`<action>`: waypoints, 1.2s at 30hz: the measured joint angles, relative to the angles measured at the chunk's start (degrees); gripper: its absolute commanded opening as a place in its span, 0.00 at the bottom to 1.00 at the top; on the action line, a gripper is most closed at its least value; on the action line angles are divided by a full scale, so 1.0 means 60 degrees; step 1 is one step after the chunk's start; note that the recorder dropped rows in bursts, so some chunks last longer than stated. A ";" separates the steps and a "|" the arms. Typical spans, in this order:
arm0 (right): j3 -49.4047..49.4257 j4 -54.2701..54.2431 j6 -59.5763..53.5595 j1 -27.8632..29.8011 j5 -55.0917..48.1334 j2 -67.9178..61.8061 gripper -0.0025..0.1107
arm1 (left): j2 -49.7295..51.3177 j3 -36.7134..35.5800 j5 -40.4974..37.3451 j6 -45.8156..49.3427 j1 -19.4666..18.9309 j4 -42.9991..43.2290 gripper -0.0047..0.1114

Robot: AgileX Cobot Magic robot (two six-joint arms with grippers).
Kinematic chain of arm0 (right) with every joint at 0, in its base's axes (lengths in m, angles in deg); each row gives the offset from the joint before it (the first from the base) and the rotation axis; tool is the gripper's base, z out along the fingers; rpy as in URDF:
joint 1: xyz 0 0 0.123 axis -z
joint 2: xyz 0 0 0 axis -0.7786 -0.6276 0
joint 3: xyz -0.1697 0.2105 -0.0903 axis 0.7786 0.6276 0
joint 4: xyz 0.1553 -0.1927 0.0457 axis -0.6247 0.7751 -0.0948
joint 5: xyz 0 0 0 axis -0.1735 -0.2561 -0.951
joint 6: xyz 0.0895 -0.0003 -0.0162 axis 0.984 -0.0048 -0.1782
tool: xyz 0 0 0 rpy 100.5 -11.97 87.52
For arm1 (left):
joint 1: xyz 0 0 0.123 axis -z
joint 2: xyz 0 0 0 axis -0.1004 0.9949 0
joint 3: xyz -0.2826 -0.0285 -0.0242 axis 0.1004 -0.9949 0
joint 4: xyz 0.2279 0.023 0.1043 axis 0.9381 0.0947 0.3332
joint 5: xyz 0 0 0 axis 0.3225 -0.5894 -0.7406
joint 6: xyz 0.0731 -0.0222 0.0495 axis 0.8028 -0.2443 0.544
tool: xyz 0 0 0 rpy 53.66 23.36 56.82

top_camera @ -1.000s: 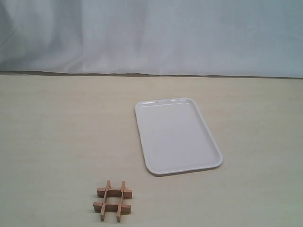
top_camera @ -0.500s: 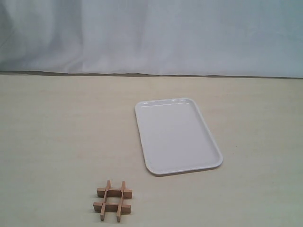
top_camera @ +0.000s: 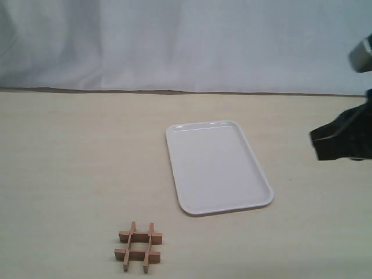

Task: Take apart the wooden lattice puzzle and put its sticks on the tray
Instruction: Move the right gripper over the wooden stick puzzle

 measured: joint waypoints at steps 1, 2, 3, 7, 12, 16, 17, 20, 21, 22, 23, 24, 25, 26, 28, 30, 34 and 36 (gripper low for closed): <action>-0.0102 -0.0540 -0.0419 -0.0027 -0.0138 -0.0348 0.06 | 0.0000 0.0000 0.0000 0.0000 0.0000 0.0000 0.04; -0.0180 -0.0883 -0.0916 -0.0189 -0.0239 -0.0831 0.06 | 0.0000 0.0000 0.0000 0.0000 0.0000 0.0000 0.04; -0.0289 -0.1033 -0.1164 -0.0301 -0.0237 -0.1064 0.06 | 0.0000 0.0000 0.0000 0.0000 0.0000 0.0000 0.04; -0.1086 -0.0341 -0.1702 -0.2348 -0.0128 -0.3257 0.06 | 0.0000 0.0000 0.0000 0.0000 0.0000 0.0000 0.04; -0.2378 0.1579 -0.1718 -0.4743 -0.0128 -0.5284 0.06 | 0.0000 0.0000 0.0000 0.0000 0.0000 0.0000 0.04; -0.2450 0.2108 -0.1894 -0.5436 -0.0094 -0.6041 0.06 | 0.0000 0.0000 0.0000 0.0000 0.0000 0.0000 0.04; -0.2450 0.2214 -0.1932 -0.5585 -0.0073 -0.6324 0.06 | 0.0000 0.0000 0.0000 0.0000 0.0000 0.0000 0.04; -0.2450 0.2307 -0.1949 -0.5885 0.0114 -0.6767 0.07 | 0.0000 0.0000 0.0000 0.0000 0.0000 0.0000 0.04; -0.2450 0.2386 -0.1949 -0.6116 0.0212 -0.6930 0.09 | 0.0000 0.0000 0.0000 0.0000 0.0000 0.0000 0.04; -0.2450 0.2628 -0.1949 -0.6342 0.0267 -0.7006 0.11 | 0.0000 0.0000 0.0000 0.0000 0.0000 0.0000 0.04; -0.2450 0.2729 -0.1949 -0.6456 0.0305 -0.7025 0.15 | 0.0000 0.0000 0.0000 0.0000 0.0000 0.0000 0.04; -0.2450 0.2948 -0.1931 -0.6642 0.0325 -0.7020 0.17 | 0.0000 0.0000 0.0000 0.0000 0.0000 0.0000 0.04; -0.2450 0.2948 -0.1931 -0.6698 0.0325 -0.7020 0.22 | 0.0000 0.0000 0.0000 0.0000 0.0000 0.0000 0.04; -0.2450 0.2948 -0.1931 -0.6756 0.0325 -0.7020 0.23 | 0.0000 0.0000 0.0000 0.0000 0.0000 0.0000 0.04; -0.2450 0.3022 -0.1724 -0.6764 0.0342 -0.7020 0.26 | 0.0000 0.0000 0.0000 0.0000 0.0000 0.0000 0.04; -0.2450 0.3023 -0.1146 -0.6764 0.0360 -0.7020 0.26 | 0.0000 0.0000 0.0000 0.0000 0.0000 0.0000 0.04; -0.2553 0.2865 0.1540 -0.6764 0.0077 -0.7029 0.26 | 0.0000 0.0000 0.0000 0.0000 0.0000 0.0000 0.04; -0.2632 0.2677 0.2452 -0.6764 -0.0231 -0.7029 0.26 | 0.0000 0.0000 0.0000 0.0000 0.0000 0.0000 0.04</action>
